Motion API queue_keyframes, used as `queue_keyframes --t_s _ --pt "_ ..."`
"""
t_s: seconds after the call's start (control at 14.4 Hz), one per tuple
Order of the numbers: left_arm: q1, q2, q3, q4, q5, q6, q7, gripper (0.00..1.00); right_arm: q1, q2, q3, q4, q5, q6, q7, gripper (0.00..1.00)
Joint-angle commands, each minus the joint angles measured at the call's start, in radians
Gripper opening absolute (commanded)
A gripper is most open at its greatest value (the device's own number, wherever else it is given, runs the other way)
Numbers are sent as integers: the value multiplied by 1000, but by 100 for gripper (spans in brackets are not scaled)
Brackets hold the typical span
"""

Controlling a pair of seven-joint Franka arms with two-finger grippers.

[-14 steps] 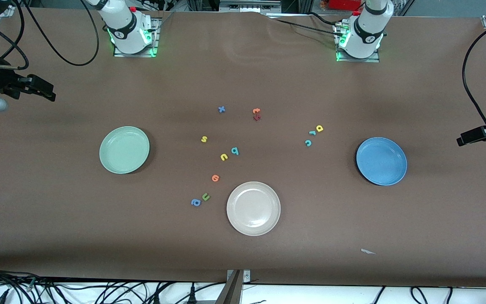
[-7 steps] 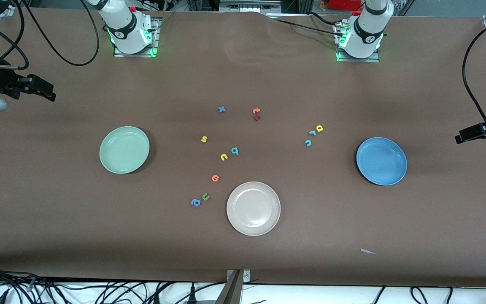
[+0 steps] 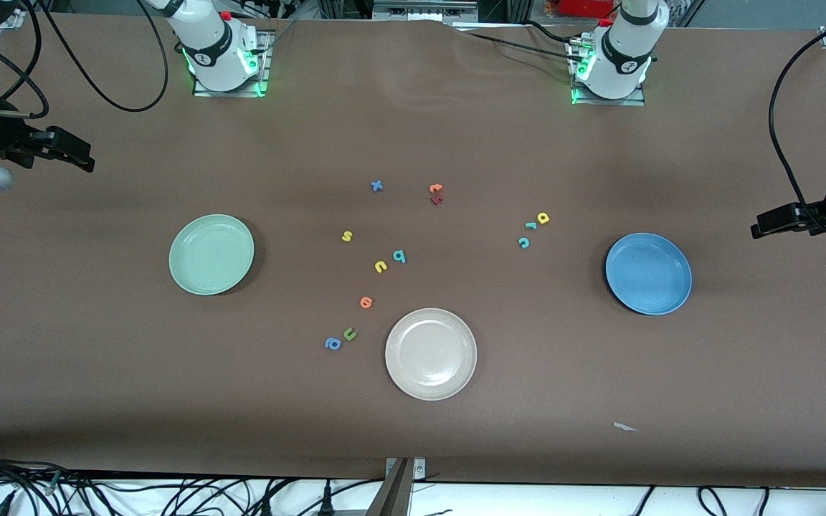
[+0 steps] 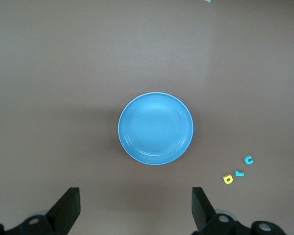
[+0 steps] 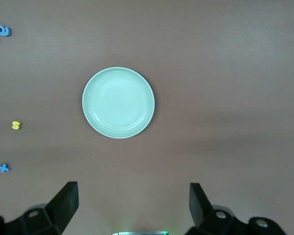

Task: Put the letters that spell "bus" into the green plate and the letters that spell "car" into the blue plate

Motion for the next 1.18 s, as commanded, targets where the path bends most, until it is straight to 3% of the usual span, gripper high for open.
queue_keyframes --t_s 0.0,1.11 --pt "3 -18 -6 0 -18 -22 16 100 -10 7 5 20 -11 -18 -13 100" --pt "3 3 -22 -1 -18 -43 19 100 -11 7 5 20 -11 -20 -18 100"
